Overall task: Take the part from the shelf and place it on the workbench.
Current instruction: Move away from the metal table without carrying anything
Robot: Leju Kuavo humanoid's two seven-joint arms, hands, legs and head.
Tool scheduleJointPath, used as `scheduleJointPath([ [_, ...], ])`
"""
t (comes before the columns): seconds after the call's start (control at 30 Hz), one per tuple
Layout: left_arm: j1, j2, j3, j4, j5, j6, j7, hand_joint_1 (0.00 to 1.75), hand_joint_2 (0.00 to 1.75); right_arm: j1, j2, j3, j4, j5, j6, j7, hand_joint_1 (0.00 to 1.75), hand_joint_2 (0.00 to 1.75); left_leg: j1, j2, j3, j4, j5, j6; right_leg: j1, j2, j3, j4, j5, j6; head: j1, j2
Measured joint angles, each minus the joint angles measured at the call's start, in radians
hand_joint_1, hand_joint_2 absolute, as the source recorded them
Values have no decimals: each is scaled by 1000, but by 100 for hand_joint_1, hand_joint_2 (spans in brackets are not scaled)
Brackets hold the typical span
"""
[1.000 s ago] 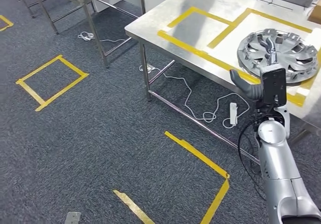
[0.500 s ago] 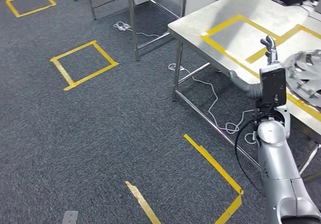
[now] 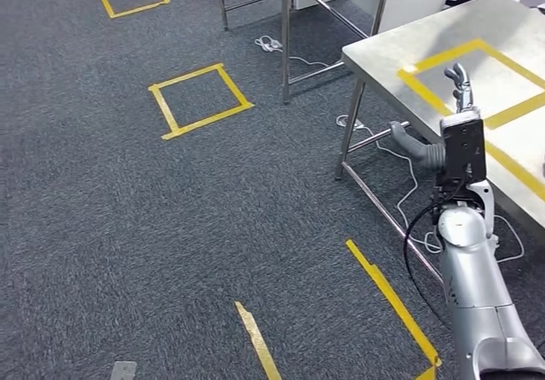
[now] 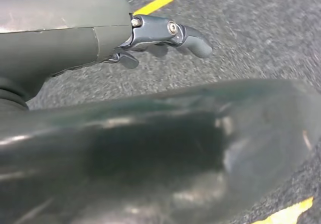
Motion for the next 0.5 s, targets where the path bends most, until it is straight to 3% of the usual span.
scheduleJointPath([
  [0.07,-1,0,0,0,0,0,0,0,0,1,0,0,-1,0,0,0,0,175,5,33,-62,134,-58,-8,4,-31,3,0,-3,-5,-2,0],
  [0.1,-1,0,0,0,0,0,0,0,0,1,0,0,-1,0,0,0,0,175,8,37,-79,171,-66,-10,4,-46,3,0,-5,-6,-2,0],
  [0.13,0,0,0,0,0,0,0,0,0,1,0,0,-1,0,0,0,0,175,9,39,-77,171,-55,-11,5,-60,4,1,-7,-5,-2,0],
  [0.2,1,0,0,0,0,0,0,0,0,1,0,1,-2,0,0,0,0,175,8,56,-16,56,8,-7,6,-86,10,1,-11,-2,-2,0],
  [0.23,0,0,0,0,0,0,0,0,0,1,0,1,-3,1,0,0,0,175,3,83,22,-15,32,-2,9,-98,13,1,-15,1,-2,0],
  [0.3,-1,0,0,0,0,0,-1,0,0,0,0,0,-4,3,0,1,0,175,-8,120,64,-100,52,14,15,-118,17,2,-21,10,-1,0],
  [0.33,-2,0,0,0,0,0,-1,0,0,1,0,1,-4,4,-1,1,0,175,-13,123,66,-108,48,21,17,-129,19,1,-23,15,-1,0],
  [0.4,0,0,0,0,0,0,-1,0,0,2,0,2,-7,6,-2,1,0,175,-12,97,64,-113,52,33,16,-144,21,-1,-29,24,-1,0],
  [0.43,0,1,0,0,0,0,-1,0,0,2,0,2,-10,8,-2,1,0,175,-10,85,65,-117,54,38,13,-130,18,7,-38,29,0,0],
  [0.5,-1,2,0,0,0,0,-1,0,0,4,0,1,-18,10,-4,0,0,175,-4,62,69,-123,58,49,8,-73,-16,82,-84,35,4,0],
])
